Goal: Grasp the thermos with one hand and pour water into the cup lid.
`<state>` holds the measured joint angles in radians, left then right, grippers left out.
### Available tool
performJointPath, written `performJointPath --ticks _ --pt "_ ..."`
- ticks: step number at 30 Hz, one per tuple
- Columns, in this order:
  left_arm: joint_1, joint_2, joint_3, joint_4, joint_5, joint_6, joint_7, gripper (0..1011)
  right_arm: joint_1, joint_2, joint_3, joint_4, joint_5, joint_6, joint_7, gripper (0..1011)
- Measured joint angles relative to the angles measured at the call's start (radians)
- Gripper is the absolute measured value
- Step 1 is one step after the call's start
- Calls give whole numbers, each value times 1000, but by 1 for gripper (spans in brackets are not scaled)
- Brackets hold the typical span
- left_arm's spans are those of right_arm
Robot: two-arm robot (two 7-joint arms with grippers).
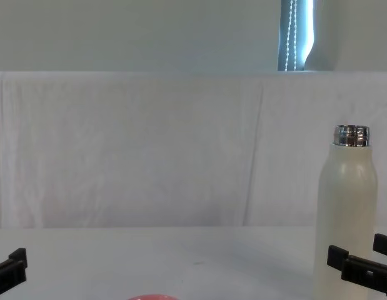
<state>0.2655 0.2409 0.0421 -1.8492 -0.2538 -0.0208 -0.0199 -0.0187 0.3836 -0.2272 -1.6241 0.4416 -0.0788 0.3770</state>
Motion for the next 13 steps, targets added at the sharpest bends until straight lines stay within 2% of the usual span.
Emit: performJointPath --ticks 13 --pt "0 0 0 0 0 0 0 1001 -4 1 4 -2 3 -1 0 1003"
